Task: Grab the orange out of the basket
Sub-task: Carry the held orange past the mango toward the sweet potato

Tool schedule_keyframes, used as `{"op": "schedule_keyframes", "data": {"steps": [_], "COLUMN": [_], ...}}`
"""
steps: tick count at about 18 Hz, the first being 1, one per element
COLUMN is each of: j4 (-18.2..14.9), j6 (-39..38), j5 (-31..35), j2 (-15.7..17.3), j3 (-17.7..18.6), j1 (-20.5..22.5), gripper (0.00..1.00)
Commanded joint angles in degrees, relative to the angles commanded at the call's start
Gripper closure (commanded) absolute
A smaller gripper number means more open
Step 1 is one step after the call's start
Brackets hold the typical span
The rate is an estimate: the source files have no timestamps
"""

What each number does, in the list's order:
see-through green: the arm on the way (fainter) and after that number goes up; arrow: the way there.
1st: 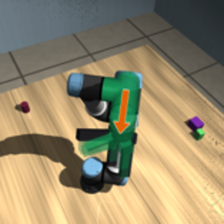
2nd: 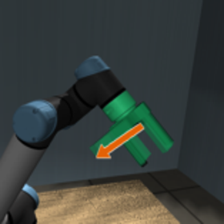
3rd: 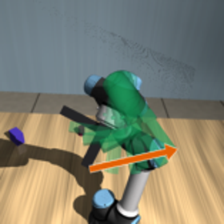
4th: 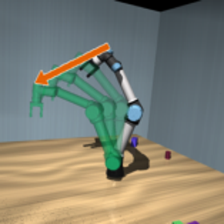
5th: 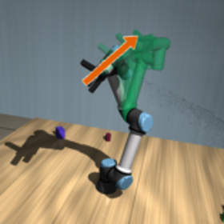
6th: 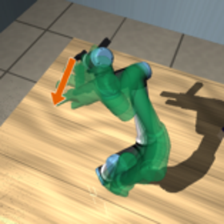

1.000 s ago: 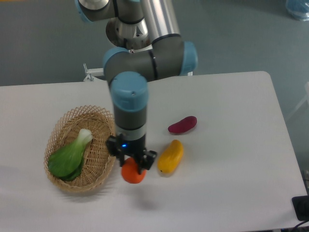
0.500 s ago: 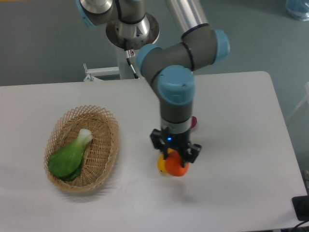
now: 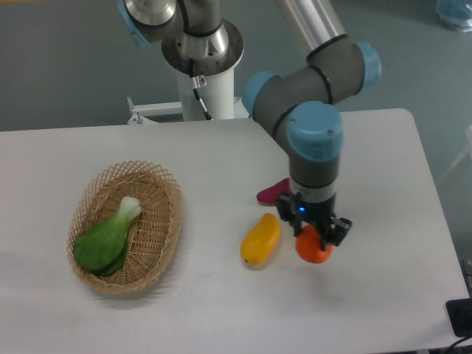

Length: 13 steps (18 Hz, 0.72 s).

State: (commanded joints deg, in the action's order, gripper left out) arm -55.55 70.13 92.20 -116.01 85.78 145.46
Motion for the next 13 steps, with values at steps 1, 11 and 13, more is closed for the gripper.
{"op": "schedule_keyframes", "data": {"steps": [1, 11, 13], "j4": [0.00, 0.09, 0.17], "j6": [0.18, 0.18, 0.18], "j5": [0.00, 0.00, 0.00], "j2": [-0.09, 0.08, 0.09], "j3": [0.00, 0.44, 0.52], "j1": [0.00, 0.27, 0.27], "gripper": [0.55, 0.55, 0.55]}}
